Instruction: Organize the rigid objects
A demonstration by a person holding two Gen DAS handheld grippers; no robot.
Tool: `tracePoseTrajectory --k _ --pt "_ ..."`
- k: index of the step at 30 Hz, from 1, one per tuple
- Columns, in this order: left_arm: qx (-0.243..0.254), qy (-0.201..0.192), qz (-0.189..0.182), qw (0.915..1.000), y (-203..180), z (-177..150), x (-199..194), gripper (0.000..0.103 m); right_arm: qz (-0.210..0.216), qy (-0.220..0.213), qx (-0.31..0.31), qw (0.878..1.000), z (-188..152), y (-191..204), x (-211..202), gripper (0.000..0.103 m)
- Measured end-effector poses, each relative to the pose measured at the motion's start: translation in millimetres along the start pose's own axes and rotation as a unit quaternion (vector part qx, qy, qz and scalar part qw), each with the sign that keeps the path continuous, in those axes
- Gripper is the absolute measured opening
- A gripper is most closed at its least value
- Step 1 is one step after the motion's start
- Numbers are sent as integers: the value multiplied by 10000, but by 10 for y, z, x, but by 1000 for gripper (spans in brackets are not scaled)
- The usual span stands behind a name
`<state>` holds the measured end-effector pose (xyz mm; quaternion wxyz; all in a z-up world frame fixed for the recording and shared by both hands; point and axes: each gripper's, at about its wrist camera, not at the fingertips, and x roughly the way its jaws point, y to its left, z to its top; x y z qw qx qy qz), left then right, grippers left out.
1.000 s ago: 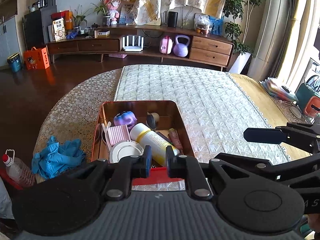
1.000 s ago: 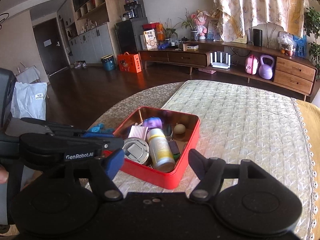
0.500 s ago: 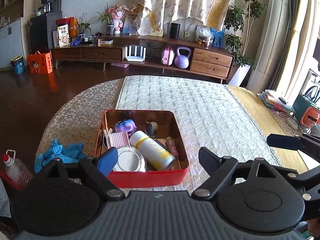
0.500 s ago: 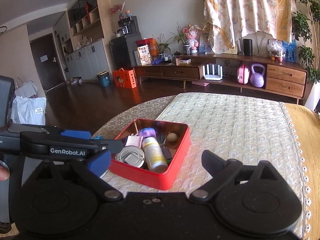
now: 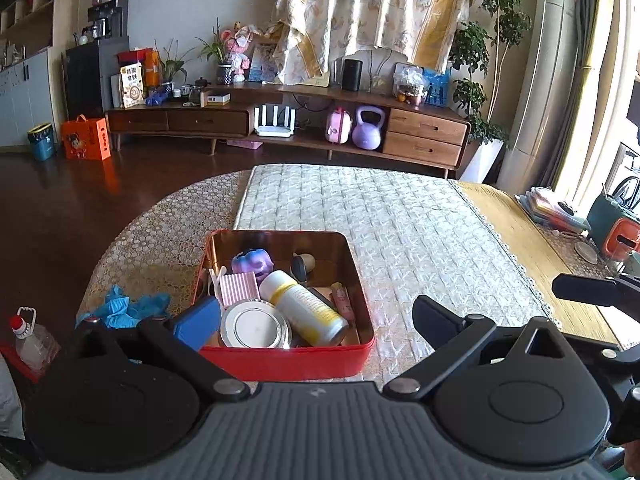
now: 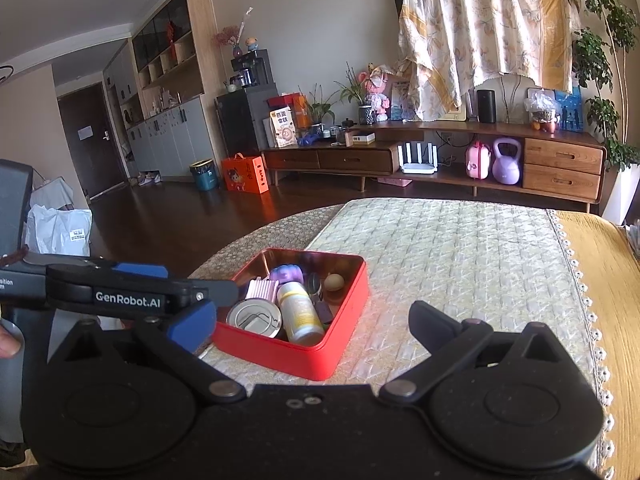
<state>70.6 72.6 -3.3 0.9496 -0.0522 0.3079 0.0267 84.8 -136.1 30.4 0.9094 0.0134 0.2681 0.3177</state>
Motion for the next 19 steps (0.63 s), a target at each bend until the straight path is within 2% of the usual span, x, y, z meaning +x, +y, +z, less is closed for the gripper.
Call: tracePoseTrajectory --k 5,16,19 --pt "-48 -156 47 9999 6 5 -75 103 14 38 46 10000 -27 -27 -14 103" --pt "-146 -147 241 9995 47 -4 -69 103 31 89 91 9999 -49 -36 18 103" --pt "-130 -110 198 9997 44 -5 -52 103 4 102 119 9999 -60 -56 34 103"
